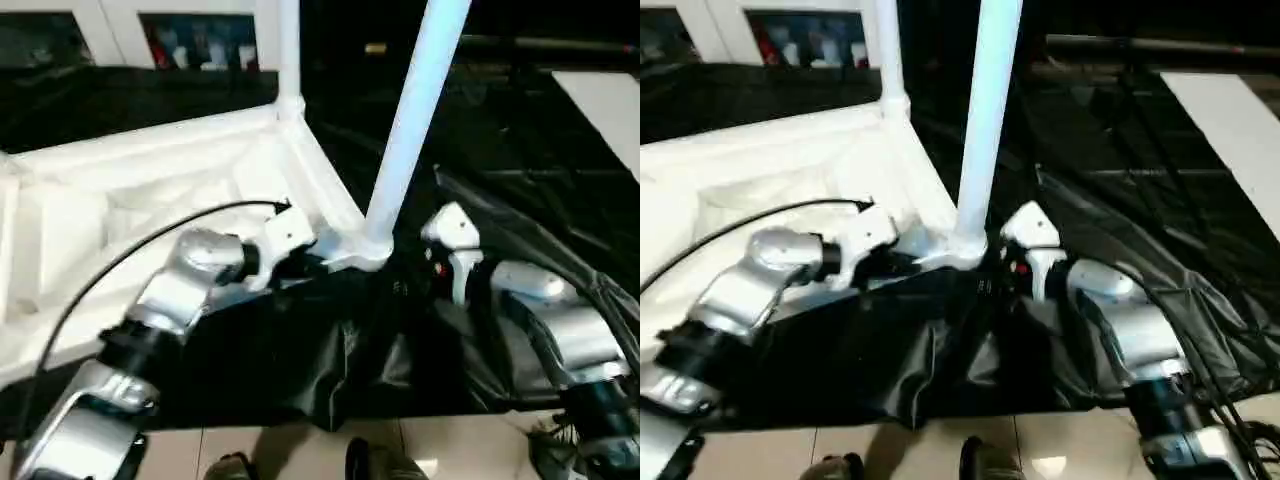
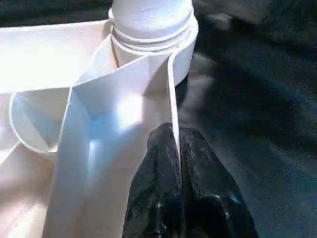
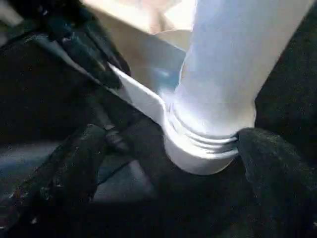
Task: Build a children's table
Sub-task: Rotate leg to tighten
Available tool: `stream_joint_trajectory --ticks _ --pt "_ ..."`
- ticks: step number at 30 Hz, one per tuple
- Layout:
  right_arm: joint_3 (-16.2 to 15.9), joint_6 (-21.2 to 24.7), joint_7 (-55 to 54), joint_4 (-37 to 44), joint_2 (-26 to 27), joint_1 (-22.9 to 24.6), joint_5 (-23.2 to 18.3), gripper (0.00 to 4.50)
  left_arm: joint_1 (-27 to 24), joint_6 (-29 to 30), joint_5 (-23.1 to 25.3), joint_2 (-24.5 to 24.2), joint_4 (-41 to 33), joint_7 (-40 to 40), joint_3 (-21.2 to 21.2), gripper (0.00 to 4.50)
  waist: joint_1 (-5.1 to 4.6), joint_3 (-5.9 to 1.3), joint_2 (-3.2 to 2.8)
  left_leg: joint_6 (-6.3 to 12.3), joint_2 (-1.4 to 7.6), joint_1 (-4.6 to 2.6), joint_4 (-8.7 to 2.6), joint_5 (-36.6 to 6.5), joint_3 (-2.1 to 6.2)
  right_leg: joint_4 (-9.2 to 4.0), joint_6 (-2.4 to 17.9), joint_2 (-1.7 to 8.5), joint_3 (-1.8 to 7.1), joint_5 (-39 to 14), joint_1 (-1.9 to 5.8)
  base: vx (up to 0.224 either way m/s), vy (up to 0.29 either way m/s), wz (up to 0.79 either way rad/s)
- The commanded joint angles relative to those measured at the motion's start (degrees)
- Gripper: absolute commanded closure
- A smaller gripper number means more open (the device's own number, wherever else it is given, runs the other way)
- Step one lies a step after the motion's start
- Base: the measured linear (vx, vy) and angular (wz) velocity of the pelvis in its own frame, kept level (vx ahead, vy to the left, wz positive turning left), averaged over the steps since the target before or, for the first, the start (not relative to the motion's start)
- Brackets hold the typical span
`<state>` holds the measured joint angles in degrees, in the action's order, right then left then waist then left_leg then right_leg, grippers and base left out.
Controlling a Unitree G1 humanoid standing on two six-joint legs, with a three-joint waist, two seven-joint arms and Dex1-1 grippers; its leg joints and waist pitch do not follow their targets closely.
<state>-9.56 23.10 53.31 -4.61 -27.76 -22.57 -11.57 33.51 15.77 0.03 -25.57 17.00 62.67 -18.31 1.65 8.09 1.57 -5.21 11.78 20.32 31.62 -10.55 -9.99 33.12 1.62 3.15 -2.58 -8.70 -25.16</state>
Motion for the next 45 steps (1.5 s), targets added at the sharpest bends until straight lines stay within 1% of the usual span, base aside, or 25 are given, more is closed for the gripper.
stream_joint_trajectory --ticks 1,3,4,6,9,10,11,13,15,16,19,22,27,28,33,38,40,41,42,43,44,45 --pt "-1.2 -0.7 2.4 1.4 -0.6 -0.5 -0.8 0.06 -3.1 0.4 -1.2 -1.0 -2.6 6.9 -4.3 4.50 0.19 -3.49 -0.07 6.40 0.99 0.15 -2.74 -6.2 -0.37 -2.95 14.0 3.64 2.55 -9.0 3.92 0.000 0.000 0.00" --pt "-1.5 -0.9 3.4 1.5 -1.2 -0.7 -1.2 0.06 -3.8 0.3 -2.1 -2.0 -4.4 8.6 -4.4 4.50 0.24 -3.32 -0.06 5.64 1.10 0.01 -2.88 -7.4 -0.45 -3.15 13.9 3.61 2.61 -11.2 3.78 0.000 0.000 0.00" --pt "-1.6 -0.7 3.9 1.6 -1.4 -0.8 -1.5 0.06 -4.1 0.6 -2.4 -2.4 -5.2 9.4 -4.5 4.50 0.47 -3.31 -0.21 5.19 1.25 -0.49 -2.88 -7.9 -0.61 -3.03 14.2 3.51 2.71 -10.8 3.50 0.000 0.000 0.00" --pt "-2.3 -0.9 5.0 1.8 -1.9 -0.9 -1.5 0.06 -4.6 0.9 -2.9 -3.4 -6.6 10.6 -4.7 4.50 0.64 -3.30 -0.14 4.85 1.24 -0.26 -2.96 -8.0 -0.57 -2.87 14.0 3.58 2.66 -10.8 3.71 0.000 0.000 0.00" --pt "-3.5 -1.1 6.7 2.1 -2.4 -0.6 -0.9 0.06 -4.7 0.8 -3.0 -3.7 -6.9 10.5 -4.6 4.50 0.65 -3.35 -0.05 4.76 1.17 -0.27 -2.85 -7.7 -0.68 -2.87 13.7 3.56 2.71 -10.4 3.70 0.000 0.000 0.00" --pt "-3.8 -1.1 7.2 2.1 -2.5 -0.5 -0.8 0.22 -4.7 0.8 -3.0 -3.7 -6.9 10.5 -4.6 4.50 0.66 -3.38 -0.02 4.78 1.09 -0.16 -2.81 -7.5 -0.69 -2.83 13.6 3.58 2.73 -10.3 3.81 0.000 0.000 0.00" --pt "-4.1 -1.4 7.6 2.1 -2.7 -0.4 -0.5 0.22 -4.6 0.8 -3.0 -3.7 -6.8 10.4 -4.5 4.50 0.65 -3.41 0.02 4.83 1.06 -0.11 -2.79 -7.3 -0.69 -2.81 13.5 3.61 2.74 -10.2 3.86 0.000 0.000 0.00" --pt "-4.2 -1.6 8.0 2.0 -2.8 -0.3 -0.3 0.44 -4.7 0.9 -2.9 -3.8 -7.0 10.5 -4.3 4.50 0.70 -3.48 0.06 5.11 1.00 -0.03 -2.72 -6.6 -0.69 -2.73 13.4 3.64 2.75 -9.6 3.94 0.000 0.000 0.00" --pt "-4.5 -1.9 8.6 2.0 -3.2 -0.2 0.0 0.60 -4.5 1.1 -2.7 -3.6 -6.9 10.5 -4.1 4.50 0.70 -3.52 0.01 5.13 0.99 -0.01 -2.69 -6.3 -0.68 -2.69 13.4 3.64 2.74 -9.4 3.98 0.000 0.000 0.00" --pt "-4.6 -2.1 8.9 2.1 -3.4 -0.1 0.0 0.60 -4.5 1.2 -2.7 -3.6 -6.9 10.4 -4.1 4.50 0.71 -3.55 -0.04 5.22 1.00 -0.07 -2.66 -6.2 -0.70 -2.66 13.6 3.58 2.73 -9.1 3.94 0.000 0.000 0.00" --pt "-4.9 -2.3 9.4 2.0 -4.1 -0.1 -0.1 0.92 -4.4 1.4 -2.8 -3.8 -7.1 10.3 -4.1 4.50 0.73 -3.58 0.01 5.29 0.96 -0.04 -2.63 -6.2 -0.70 -2.65 13.7 3.56 2.72 -9.0 4.01 0.000 0.000 0.00" --pt "-4.8 -2.3 9.3 1.6 -4.1 -0.2 -0.1 1.05 -4.4 1.3 -2.8 -3.8 -6.9 10.2 -4.1 4.50 0.72 -3.60 0.06 5.39 0.95 -0.01 -2.59 -6.1 -0.69 -2.59 13.8 3.51 2.70 -8.6 4.01 0.000 0.000 0.00" --pt "-5.0 -2.5 9.4 0.9 -4.1 -0.4 0.1 1.50 -4.3 1.3 -2.7 -3.7 -6.7 10.0 -4.0 4.50 0.77 -3.74 0.08 5.72 0.94 -0.03 -2.50 -5.5 -0.70 -2.43 14.1 3.52 2.70 -7.6 4.09 0.000 0.000 0.00" --pt "-4.9 -2.6 9.4 0.7 -3.9 -0.5 0.1 1.68 -4.2 1.4 -2.6 -3.7 -6.7 10.0 -4.0 4.50 0.76 -3.76 0.08 5.74 0.94 -0.01 -2.49 -5.4 -0.69 -2.41 14.1 3.52 2.69 -7.6 4.12 0.000 0.000 0.00" --pt "-4.9 -2.6 9.6 0.4 -3.7 -0.6 0.0 1.86 -4.2 1.4 -2.6 -3.7 -6.7 10.0 -3.9 4.50 0.78 -3.87 0.06 6.12 0.94 -0.06 -2.40 -4.8 -0.70 -2.24 14.5 3.48 2.67 -6.5 4.15 0.000 0.000 0.00" --pt "-4.9 -2.4 9.0 0.4 -3.1 -0.2 0.2 1.89 -4.2 1.4 -2.3 -3.6 -6.3 9.6 -3.9 4.50 0.79 -4.07 0.11 6.51 0.89 -0.03 -2.26 -4.1 -0.74 -2.03 15.0 3.44 2.67 -5.1 4.29 0.000 0.000 0.00" --pt "-4.8 -2.2 8.6 0.4 -3.0 -0.2 0.2 1.89 -4.2 1.3 -2.2 -3.5 -6.1 9.4 -3.9 4.50 0.80 -4.03 0.09 6.48 0.89 -0.04 -2.25 -4.4 -0.75 -2.10 15.0 3.45 2.66 -5.6 4.24 0.000 0.000 0.00" --pt "-4.7 -2.0 6.3 -0.5 -2.2 -0.3 1.3 1.89 -4.0 1.6 -1.8 -3.1 -5.5 8.2 -3.8 4.50 0.79 -3.98 0.12 6.37 0.90 0.00 -2.28 -4.6 -0.71 -2.13 14.9 3.48 2.66 -6.2 4.26 0.000 0.000 0.00" --pt "-4.2 -1.2 2.8 -1.8 -0.9 -0.7 2.5 1.89 -3.5 1.9 -1.0 -2.1 -4.2 5.9 -3.4 4.50 0.73 -3.90 0.30 6.07 0.87 0.01 -2.33 -5.2 -0.73 -2.34 14.5 3.48 2.63 -7.7 4.19 0.000 0.000 0.00" --pt "-4.2 -1.2 2.8 -1.8 -0.9 -0.7 2.5 1.89 -3.5 1.9 -1.0 -2.1 -4.2 5.9 -3.4 4.50 0.69 -3.67 0.16 5.17 0.79 0.07 -2.42 -6.5 -0.67 -2.76 13.7 3.52 2.56 -11.0 4.03 0.000 0.000 0.00" --pt "-2.7 0.2 -2.9 -3.5 1.8 -1.3 3.3 1.90 -2.6 2.6 -0.4 0.0 -1.9 2.0 -2.4 4.50 0.44 -3.64 0.39 4.59 0.80 0.07 -2.43 -7.2 -0.76 -3.00 13.3 3.50 2.63 -12.8 3.99 0.000 0.000 0.00" --pt "-0.7 2.1 -9.4 -5.1 5.2 -1.8 3.7 1.90 -1.4 3.2 0.3 2.2 0.6 -1.7 -1.7 4.50 0.35 -3.50 0.54 3.53 0.48 0.06 -2.42 -8.7 -0.74 -3.59 11.6 3.49 2.58 -17.8 3.78 0.000 0.000 0.00"
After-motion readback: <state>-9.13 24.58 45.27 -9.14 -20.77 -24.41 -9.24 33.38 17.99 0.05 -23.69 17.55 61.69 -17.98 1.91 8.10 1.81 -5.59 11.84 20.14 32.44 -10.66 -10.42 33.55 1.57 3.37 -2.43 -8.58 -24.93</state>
